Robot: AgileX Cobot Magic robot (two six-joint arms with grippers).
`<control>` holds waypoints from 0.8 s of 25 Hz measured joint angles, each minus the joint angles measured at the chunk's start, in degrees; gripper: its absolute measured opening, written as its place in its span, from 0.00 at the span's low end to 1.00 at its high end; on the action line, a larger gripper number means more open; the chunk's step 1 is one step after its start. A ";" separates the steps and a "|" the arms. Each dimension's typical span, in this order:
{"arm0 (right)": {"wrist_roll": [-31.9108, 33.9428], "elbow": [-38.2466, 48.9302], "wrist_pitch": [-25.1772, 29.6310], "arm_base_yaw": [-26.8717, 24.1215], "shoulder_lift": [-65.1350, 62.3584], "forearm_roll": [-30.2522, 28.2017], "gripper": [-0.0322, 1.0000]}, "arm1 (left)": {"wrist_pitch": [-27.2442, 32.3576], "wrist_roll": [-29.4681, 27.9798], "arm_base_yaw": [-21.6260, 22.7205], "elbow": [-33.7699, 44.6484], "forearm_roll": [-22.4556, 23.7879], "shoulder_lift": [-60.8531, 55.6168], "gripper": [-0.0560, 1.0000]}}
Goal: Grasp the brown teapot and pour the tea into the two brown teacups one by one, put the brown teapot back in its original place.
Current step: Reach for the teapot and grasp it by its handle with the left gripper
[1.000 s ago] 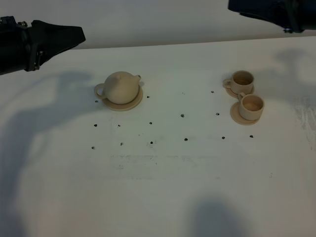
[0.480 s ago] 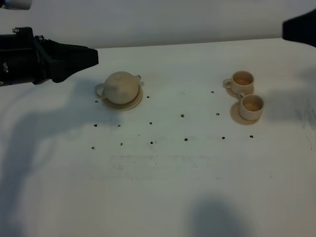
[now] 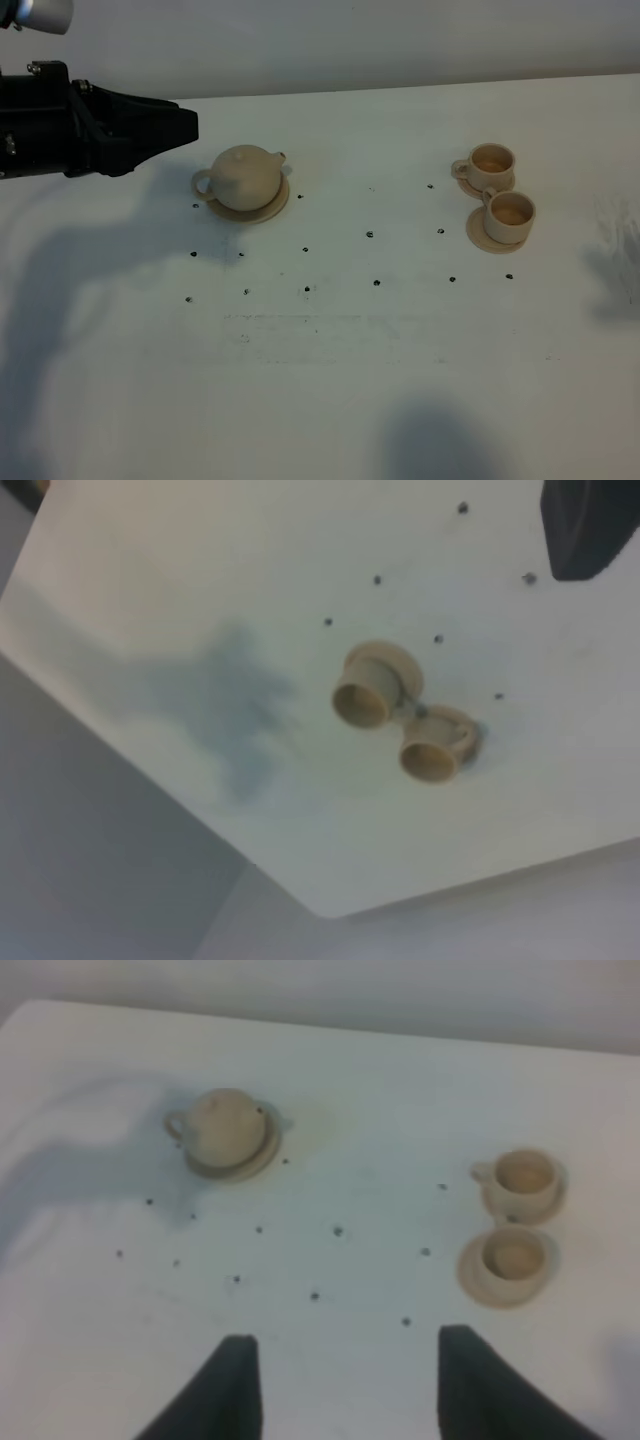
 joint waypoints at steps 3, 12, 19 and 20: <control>1.42 -0.05 3.65 0.00 -3.21 -2.42 0.42 | 0.12 0.24 0.00 -0.17 0.05 0.00 0.34; 6.39 -0.05 4.53 0.00 -15.35 -8.34 0.42 | -3.19 2.44 0.00 -0.56 5.31 -0.09 0.34; 8.19 4.83 4.55 0.00 -21.12 -12.21 0.42 | -8.47 -1.03 0.00 -0.56 15.54 -0.09 0.34; 8.31 5.97 4.55 0.00 -21.83 -12.56 0.42 | -9.33 -1.92 0.00 -0.56 16.91 -0.09 0.34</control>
